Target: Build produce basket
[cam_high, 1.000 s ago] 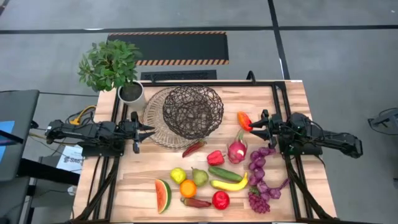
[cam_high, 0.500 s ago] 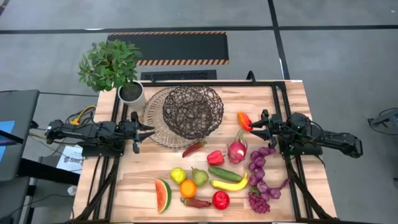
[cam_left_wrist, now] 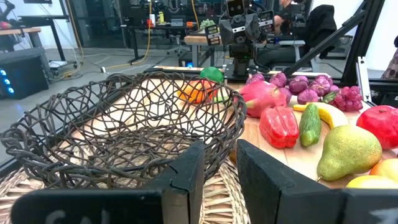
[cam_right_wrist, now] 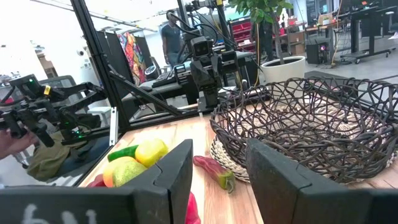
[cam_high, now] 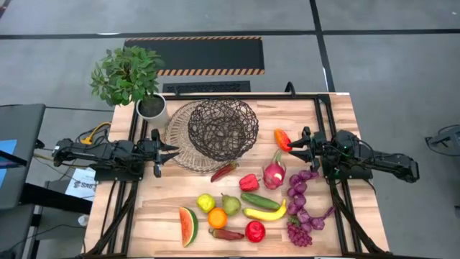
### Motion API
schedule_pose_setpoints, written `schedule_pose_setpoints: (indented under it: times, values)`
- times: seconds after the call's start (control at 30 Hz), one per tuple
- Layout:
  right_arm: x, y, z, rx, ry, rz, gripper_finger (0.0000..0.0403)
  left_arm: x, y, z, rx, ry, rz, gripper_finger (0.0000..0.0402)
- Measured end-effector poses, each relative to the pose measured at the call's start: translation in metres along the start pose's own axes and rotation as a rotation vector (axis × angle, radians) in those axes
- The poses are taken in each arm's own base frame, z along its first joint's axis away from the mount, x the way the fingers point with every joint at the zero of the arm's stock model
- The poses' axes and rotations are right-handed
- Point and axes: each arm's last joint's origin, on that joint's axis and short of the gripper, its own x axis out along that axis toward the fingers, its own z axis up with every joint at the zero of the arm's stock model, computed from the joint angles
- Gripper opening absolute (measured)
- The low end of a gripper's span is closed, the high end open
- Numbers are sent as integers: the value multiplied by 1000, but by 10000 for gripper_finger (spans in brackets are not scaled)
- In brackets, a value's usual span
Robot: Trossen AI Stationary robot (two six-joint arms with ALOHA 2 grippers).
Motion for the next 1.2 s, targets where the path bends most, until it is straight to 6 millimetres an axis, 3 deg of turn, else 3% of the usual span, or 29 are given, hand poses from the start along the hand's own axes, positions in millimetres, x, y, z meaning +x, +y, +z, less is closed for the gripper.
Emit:
schedule_pose_setpoints:
  times: [0.23,0.37,0.47,0.73,1.2]
  values:
    - [0,0,0,0,0,0,171,0,5,2,286,-2,183,82]
    - [0,0,2,15,-16,2,173,-1,6,1,303,12,220,82]
    - [0,2,8,126,-77,29,173,-1,6,1,292,13,218,82]
    - [-2,4,17,242,-161,16,172,0,4,2,20,-28,143,82]
    - [-3,-1,22,344,-268,-150,172,-1,6,9,-271,-132,210,82]
